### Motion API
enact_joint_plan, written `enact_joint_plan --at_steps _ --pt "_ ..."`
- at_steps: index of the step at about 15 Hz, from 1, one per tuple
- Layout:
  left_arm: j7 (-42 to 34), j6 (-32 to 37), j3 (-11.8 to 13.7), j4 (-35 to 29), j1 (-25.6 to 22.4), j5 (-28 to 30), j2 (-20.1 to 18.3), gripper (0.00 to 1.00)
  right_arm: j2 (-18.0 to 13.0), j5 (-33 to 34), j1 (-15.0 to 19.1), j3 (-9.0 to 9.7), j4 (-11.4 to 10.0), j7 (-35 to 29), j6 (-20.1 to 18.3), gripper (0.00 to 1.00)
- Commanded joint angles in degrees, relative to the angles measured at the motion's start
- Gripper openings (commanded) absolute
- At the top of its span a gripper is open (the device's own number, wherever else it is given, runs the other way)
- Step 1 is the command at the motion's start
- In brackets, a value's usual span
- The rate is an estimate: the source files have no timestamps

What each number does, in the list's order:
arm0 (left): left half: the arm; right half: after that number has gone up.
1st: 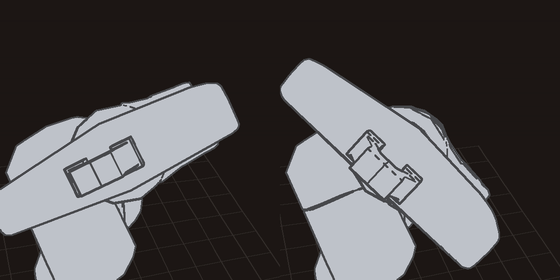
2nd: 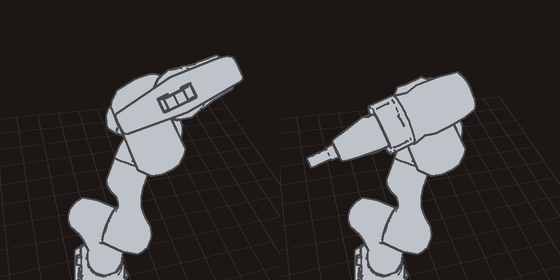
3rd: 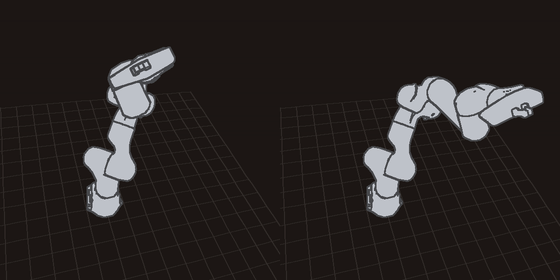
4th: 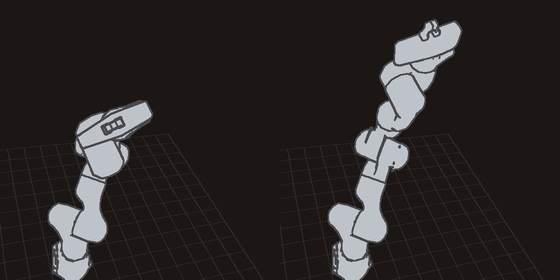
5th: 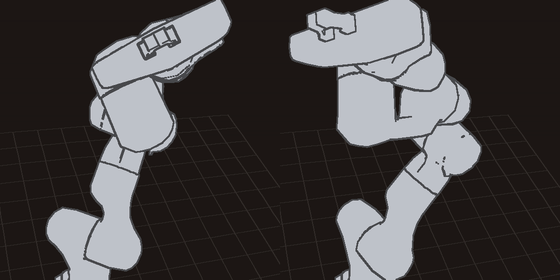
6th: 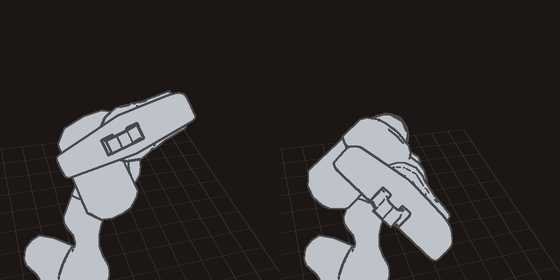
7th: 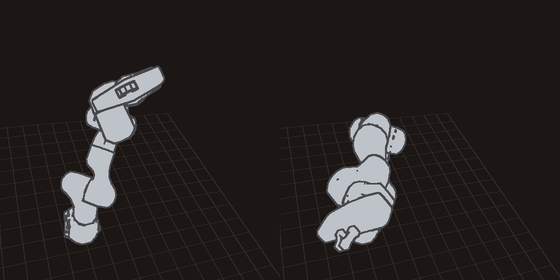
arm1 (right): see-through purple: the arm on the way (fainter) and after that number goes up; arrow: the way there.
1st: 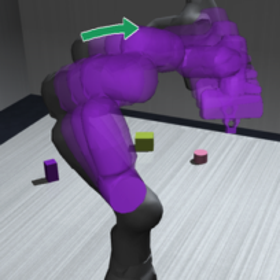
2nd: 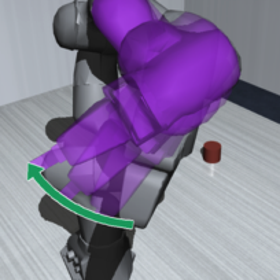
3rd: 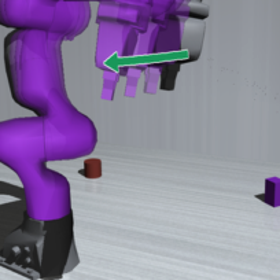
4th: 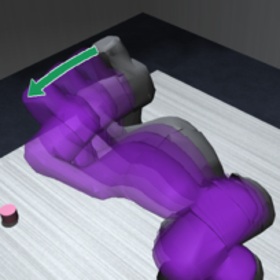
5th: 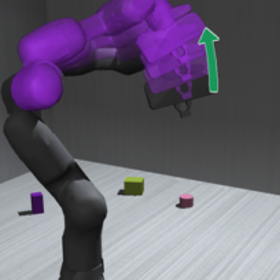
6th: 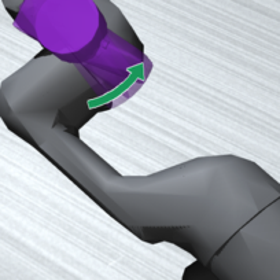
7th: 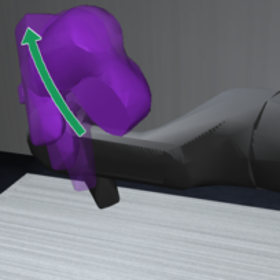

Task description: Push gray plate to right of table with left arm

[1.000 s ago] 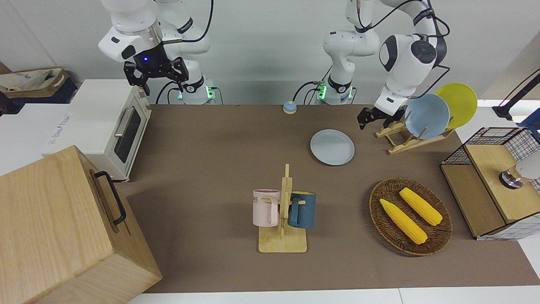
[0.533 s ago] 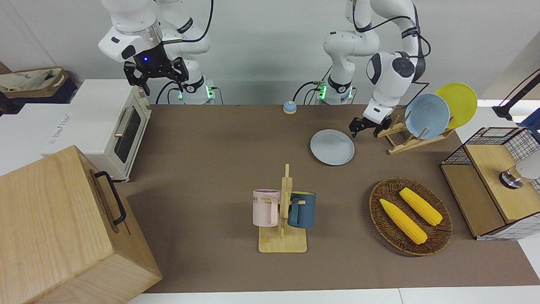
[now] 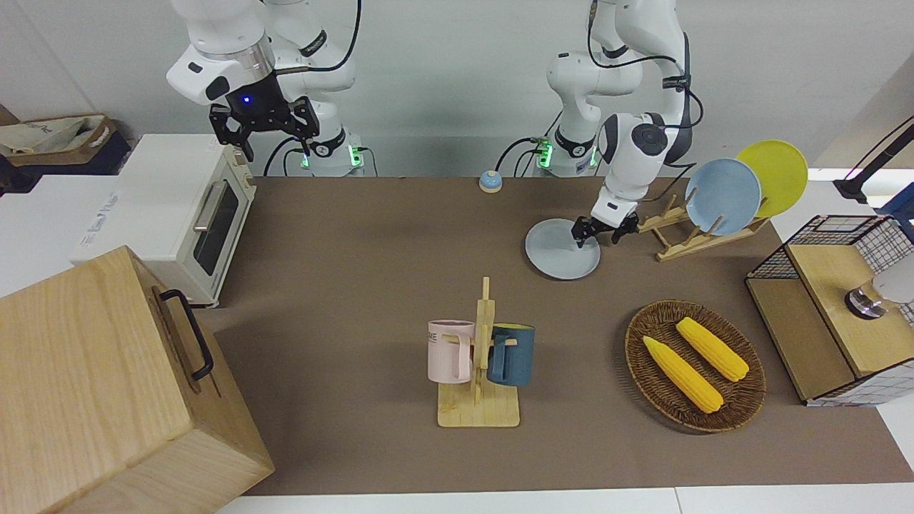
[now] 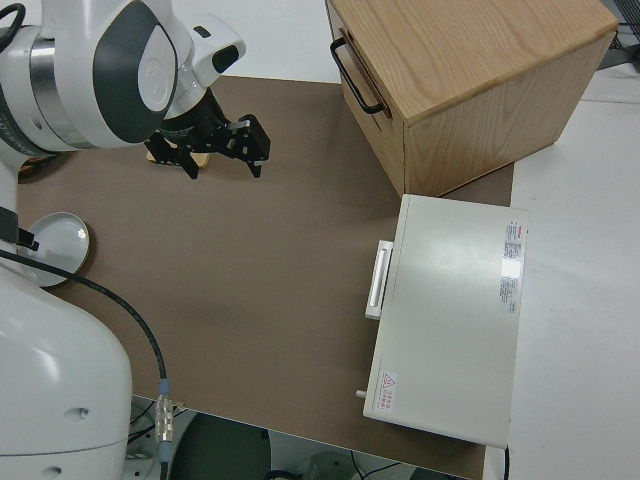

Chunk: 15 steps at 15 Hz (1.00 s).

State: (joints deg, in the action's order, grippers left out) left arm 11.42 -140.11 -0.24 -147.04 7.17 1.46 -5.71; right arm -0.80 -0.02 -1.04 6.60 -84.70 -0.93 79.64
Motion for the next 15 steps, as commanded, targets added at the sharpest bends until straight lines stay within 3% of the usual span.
enact_joint_plan --at_steps 1,3,5,11,12,15 --pt "0.7 -1.7 0.4 -0.5 0.7 0.5 0.4 1.0 -0.2 -0.3 1.1 0.96 0.5 -0.7 -0.9 0.983" --pt "0.6 -1.7 0.4 -0.5 0.7 0.5 0.5 0.99 -0.2 -0.3 1.1 0.96 0.5 -0.7 -0.9 0.983" --pt "0.6 -1.8 0.5 -0.5 0.7 0.4 0.6 0.92 -0.2 -0.3 1.1 0.96 0.5 -0.7 -0.9 0.983" --pt "0.9 -1.6 0.5 -0.4 0.3 0.4 0.4 0.07 -0.2 -0.2 1.1 0.88 0.5 -0.7 -0.9 0.983" --pt "0.7 -1.7 0.5 -0.4 0.3 0.4 0.4 0.0 -0.2 -0.3 1.1 0.96 0.5 -0.7 -0.9 0.983" --pt "0.8 -1.9 0.5 -0.5 0.4 0.4 0.6 0.0 -0.2 -0.2 1.1 0.88 0.5 -0.7 -0.9 0.983"
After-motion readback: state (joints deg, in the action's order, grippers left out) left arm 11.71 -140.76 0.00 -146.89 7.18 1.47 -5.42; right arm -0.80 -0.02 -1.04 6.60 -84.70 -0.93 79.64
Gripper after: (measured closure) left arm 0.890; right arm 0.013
